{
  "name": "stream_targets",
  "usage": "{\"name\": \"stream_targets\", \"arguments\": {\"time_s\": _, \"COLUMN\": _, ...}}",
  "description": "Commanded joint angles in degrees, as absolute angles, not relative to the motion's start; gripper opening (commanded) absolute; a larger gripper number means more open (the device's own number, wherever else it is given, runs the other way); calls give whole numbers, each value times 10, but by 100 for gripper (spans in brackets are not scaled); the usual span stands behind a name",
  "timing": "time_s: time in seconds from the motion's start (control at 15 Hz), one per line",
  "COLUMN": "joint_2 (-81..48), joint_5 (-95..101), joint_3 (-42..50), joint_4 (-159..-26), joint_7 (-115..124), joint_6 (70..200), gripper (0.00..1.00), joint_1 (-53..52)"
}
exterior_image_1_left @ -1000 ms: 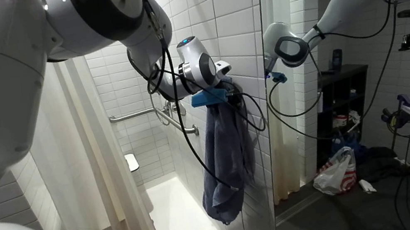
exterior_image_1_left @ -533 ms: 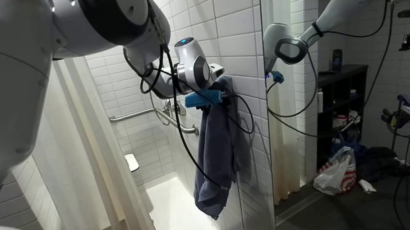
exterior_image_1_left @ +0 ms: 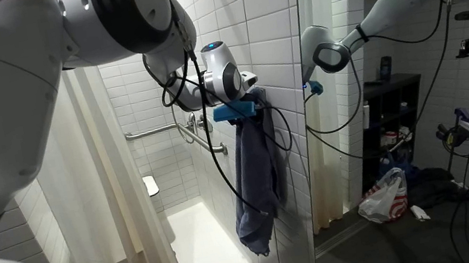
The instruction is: Move the towel to the left.
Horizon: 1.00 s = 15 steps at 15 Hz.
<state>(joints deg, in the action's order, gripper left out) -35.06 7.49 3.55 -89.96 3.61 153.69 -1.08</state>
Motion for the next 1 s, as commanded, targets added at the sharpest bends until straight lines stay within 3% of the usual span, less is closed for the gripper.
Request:
{"name": "stream_targets", "arguments": {"time_s": 0.0, "joint_2": -353, "joint_5": 71, "joint_3": 36, "joint_4": -888, "joint_7": 24, "joint_6": 1527, "gripper": 28, "joint_1": -8}}
{"name": "stream_targets", "arguments": {"time_s": 0.27, "joint_2": -347, "joint_5": 68, "joint_3": 37, "joint_4": -894, "joint_7": 27, "joint_6": 1523, "gripper": 1, "joint_1": -4}}
{"name": "stream_targets", "arguments": {"time_s": 0.93, "joint_2": -274, "joint_5": 104, "joint_3": 63, "joint_4": -951, "joint_7": 37, "joint_6": 1491, "gripper": 2, "joint_1": -22}}
